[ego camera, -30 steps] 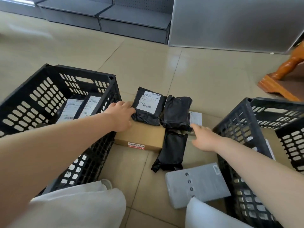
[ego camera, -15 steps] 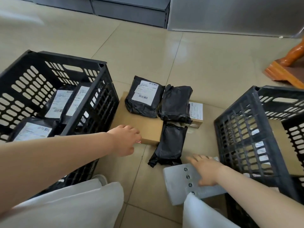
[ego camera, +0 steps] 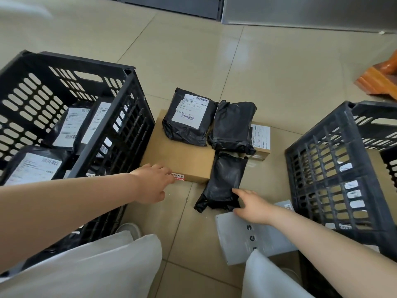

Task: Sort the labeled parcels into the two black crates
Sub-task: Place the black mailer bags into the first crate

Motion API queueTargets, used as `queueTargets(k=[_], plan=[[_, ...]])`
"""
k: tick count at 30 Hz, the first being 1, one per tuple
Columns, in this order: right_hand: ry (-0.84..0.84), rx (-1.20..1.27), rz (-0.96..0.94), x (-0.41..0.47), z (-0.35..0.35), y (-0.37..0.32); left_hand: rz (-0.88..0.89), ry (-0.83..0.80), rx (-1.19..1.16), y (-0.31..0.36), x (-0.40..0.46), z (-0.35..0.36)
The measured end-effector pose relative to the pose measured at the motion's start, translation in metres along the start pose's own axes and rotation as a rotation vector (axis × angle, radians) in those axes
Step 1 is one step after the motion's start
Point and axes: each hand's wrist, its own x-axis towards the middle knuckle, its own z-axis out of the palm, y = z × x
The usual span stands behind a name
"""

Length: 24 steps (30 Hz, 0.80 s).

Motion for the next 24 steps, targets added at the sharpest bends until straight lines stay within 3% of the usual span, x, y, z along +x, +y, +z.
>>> queueTargets(k=[3,8,11,15,24], plan=[[0.109,0.219,0.083,0.005,-0.002,-0.005,-0.005,0.001,-0.006,-0.001,-0.001,0.000],[0.465,0.384,0.179,0.007,-0.011,-0.012,-0.004,0.005,-0.025,-0.002,-0.002,-0.002],[0.577,0.433,0.167,0.004,-0.019,-0.019,-0.006,0.028,-0.013,-0.002,-0.003,-0.006],[0.546,0.632,0.119,0.001,-0.031,-0.029,-0.009,0.108,-0.094,-0.004,-0.003,-0.014],[0.281,1.300,0.165,-0.001,-0.045,-0.058,0.123,0.199,-0.372,0.012,-0.004,-0.022]])
